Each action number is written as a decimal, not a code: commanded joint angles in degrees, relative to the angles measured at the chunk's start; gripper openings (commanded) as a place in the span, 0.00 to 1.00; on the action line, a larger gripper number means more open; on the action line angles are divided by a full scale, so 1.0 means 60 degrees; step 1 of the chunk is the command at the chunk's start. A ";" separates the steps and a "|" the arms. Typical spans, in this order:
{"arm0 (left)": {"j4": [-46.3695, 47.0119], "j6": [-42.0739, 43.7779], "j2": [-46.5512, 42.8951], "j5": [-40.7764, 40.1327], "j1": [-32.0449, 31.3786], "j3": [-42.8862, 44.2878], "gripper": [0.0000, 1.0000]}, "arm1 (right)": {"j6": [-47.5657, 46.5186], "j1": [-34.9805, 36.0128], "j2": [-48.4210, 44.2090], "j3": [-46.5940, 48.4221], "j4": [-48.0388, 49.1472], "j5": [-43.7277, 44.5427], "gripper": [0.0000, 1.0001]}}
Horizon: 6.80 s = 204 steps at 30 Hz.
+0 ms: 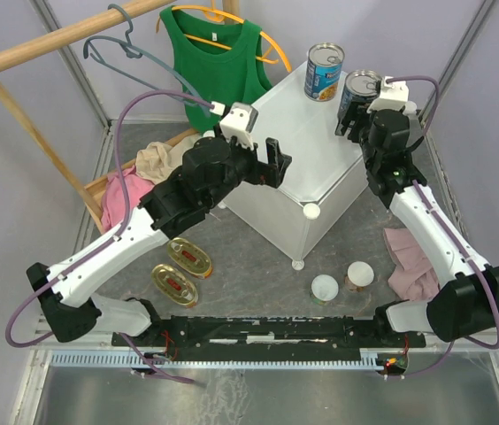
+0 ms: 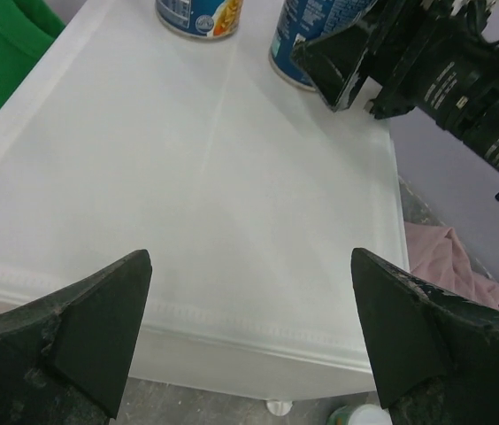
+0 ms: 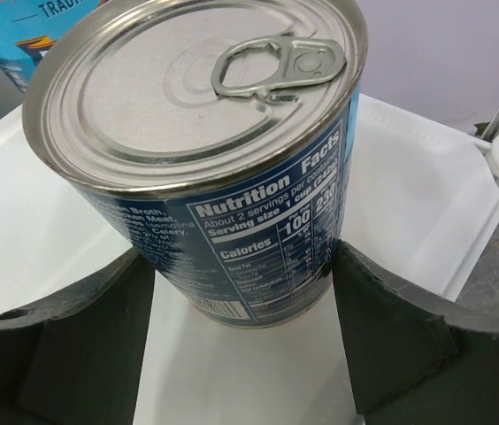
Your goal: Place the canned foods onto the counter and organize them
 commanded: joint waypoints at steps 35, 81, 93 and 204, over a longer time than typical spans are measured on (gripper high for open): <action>0.0208 0.0094 -0.1671 -0.0803 -0.0059 -0.1849 0.99 | -0.0012 -0.0607 0.0450 0.0536 -0.1184 0.0025 0.95; -0.1523 -0.0928 -0.3761 -0.0994 -0.0032 -0.3607 0.99 | 0.2098 0.0773 -0.4790 -0.0526 -0.6597 0.0874 0.94; -0.1082 -0.1226 -0.3970 -0.0491 -0.0049 -0.4116 0.99 | 0.4490 0.0813 -0.5189 -0.2171 -0.8565 0.1852 0.95; -0.0486 -0.1458 -0.4789 0.0333 -0.0057 -0.4938 0.99 | 0.9022 0.1158 -0.5780 -0.6512 -0.8758 0.0036 0.38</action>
